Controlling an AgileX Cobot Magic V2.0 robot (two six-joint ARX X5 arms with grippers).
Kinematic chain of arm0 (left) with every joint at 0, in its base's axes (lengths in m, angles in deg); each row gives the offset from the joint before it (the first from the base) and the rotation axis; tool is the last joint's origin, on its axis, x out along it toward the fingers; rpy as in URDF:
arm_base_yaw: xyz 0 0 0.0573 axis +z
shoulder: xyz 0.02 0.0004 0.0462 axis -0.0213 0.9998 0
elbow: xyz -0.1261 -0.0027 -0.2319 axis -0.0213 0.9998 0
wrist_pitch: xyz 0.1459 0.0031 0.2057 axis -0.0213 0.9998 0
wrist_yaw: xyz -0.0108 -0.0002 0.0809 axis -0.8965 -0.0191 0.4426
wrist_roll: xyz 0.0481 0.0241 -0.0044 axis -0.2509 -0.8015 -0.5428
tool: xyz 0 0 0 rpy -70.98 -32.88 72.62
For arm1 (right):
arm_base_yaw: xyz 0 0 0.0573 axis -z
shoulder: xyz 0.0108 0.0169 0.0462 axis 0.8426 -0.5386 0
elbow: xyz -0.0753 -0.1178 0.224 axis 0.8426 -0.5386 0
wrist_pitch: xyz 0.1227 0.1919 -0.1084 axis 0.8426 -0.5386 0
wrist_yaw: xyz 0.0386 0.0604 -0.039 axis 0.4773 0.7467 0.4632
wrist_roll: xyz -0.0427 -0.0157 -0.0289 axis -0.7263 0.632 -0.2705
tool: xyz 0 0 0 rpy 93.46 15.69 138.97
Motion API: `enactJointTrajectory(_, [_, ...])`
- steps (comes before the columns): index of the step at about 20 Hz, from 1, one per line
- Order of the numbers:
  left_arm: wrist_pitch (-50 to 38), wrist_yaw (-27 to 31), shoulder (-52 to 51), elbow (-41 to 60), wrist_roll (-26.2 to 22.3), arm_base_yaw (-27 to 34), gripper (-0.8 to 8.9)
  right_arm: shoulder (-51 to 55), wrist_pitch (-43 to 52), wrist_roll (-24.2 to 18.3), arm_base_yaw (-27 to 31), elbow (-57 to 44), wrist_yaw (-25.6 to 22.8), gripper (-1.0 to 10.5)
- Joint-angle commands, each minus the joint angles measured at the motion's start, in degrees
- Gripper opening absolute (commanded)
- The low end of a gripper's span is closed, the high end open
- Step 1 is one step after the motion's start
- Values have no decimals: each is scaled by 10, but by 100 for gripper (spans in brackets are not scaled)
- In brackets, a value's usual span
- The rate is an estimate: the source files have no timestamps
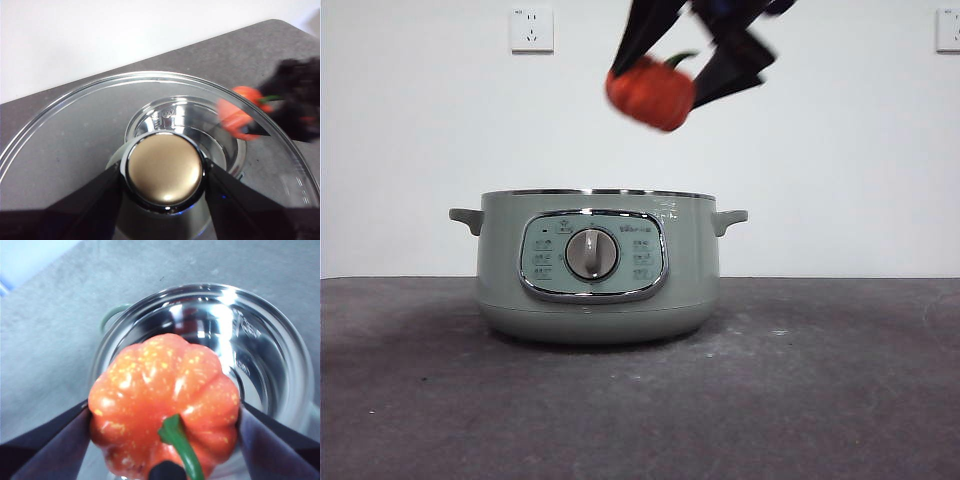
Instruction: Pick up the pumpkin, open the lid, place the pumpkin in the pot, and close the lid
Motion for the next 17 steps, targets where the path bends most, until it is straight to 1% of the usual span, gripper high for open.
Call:
enactJointTrajectory(1, [-6, -3, -28, -12, -2, 1, -8, -71, 4, -16, -10, 49, -20, -12])
enactJointTrajectory(4, [10, -3, -46, -12, -2, 1, -8, -144, 24, -35, -17, 84, -46, -12])
enactJointTrajectory(7, [19, -4, -58, -12, 0, 1, -8, -185, 68, -48, -23, 84, -60, -12])
enactJointTrajectory(11, [37, -4, -59, -12, 0, 1, -9, -224, 77, -73, -33, 85, -88, -12])
enactJointTrajectory(16, [42, -6, -59, -12, 0, 1, -8, -250, 70, -73, -41, 84, -91, -12])
enactJointTrajectory(17, [43, -6, -59, -12, -1, 1, -8, -251, 70, -73, -43, 84, -97, -11])
